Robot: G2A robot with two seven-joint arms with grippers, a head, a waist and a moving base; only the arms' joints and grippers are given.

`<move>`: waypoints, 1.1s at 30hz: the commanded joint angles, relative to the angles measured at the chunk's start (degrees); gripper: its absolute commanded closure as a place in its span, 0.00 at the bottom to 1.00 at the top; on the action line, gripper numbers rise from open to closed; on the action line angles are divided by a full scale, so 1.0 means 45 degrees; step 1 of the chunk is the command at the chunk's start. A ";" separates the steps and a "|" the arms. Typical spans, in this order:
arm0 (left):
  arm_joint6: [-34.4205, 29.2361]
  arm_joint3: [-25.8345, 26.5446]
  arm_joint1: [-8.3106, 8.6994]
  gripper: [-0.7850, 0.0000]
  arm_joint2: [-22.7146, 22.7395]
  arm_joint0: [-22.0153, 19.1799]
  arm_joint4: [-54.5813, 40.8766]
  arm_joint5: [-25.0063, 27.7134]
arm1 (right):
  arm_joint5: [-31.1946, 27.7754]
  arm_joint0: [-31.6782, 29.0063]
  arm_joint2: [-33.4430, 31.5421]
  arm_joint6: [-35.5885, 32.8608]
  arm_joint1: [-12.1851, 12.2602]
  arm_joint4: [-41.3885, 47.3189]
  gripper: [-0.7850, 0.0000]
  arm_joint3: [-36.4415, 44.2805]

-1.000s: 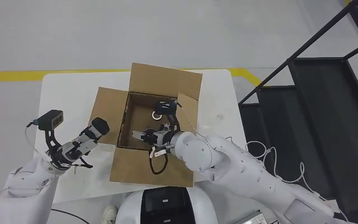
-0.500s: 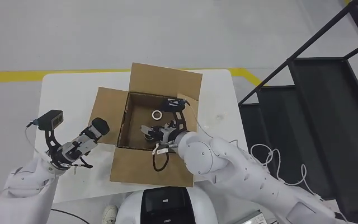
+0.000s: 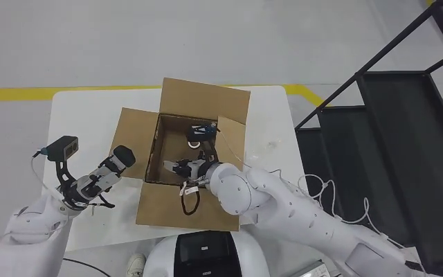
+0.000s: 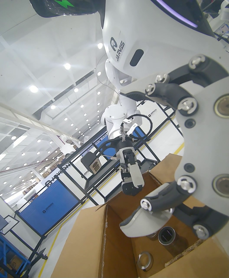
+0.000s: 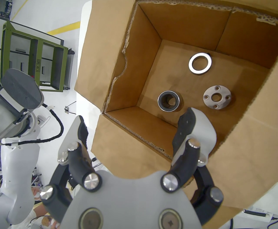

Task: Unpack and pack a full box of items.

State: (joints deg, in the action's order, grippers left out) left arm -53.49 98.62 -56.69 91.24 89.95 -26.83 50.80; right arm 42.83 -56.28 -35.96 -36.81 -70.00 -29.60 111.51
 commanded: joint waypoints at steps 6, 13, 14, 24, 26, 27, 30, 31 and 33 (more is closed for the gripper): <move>0.0000 0.0000 0.0000 0.00 0.0000 0.0000 0.0000 0.0000 | 0.0648 0.0591 0.0784 -0.0176 -0.0435 -0.0518 0.00 -0.0699; 0.0000 0.0000 0.0000 0.00 0.0000 0.0000 0.0000 0.0000 | 0.1329 0.0787 0.0856 -0.0231 -0.0728 -0.0690 0.00 -0.1417; 0.0000 0.0000 0.0000 0.00 0.0000 0.0000 0.0000 0.0000 | 0.1436 0.0753 0.0807 -0.0193 -0.0733 -0.0787 0.00 -0.1345; 0.0000 0.0000 0.0000 0.00 0.0000 0.0000 0.0000 0.0000 | 0.2117 -0.0234 0.0072 -0.0853 -0.0286 -0.2526 0.00 0.0015; 0.0000 0.0000 0.0000 0.00 0.0000 0.0000 0.0000 0.0000 | 0.2150 -0.0545 -0.0123 -0.0975 -0.0160 -0.2924 0.00 0.0496; 0.0000 0.0000 0.0000 0.00 0.0000 0.0000 0.0000 0.0000 | 0.2157 -0.0713 -0.0231 -0.1020 -0.0096 -0.3123 0.00 0.0775; 0.0000 0.0000 0.0000 0.00 0.0000 0.0000 0.0000 0.0000 | 0.2191 -0.1253 -0.0579 -0.1229 0.0102 -0.3705 0.00 0.1520; 0.0000 0.0000 0.0000 0.00 0.0000 0.0000 0.0000 0.0000 | 0.2200 -0.1445 -0.0713 -0.1322 0.0170 -0.3883 0.00 0.1748; 0.0000 0.0000 0.0000 0.00 0.0000 0.0000 0.0000 0.0000 | 0.2207 -0.1810 -0.1099 -0.1483 0.0305 -0.4165 0.00 0.2152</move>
State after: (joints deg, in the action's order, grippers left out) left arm -53.49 98.62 -56.69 91.24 89.95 -26.83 50.80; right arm 52.78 -63.81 -40.19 -43.21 -68.85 -47.94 120.56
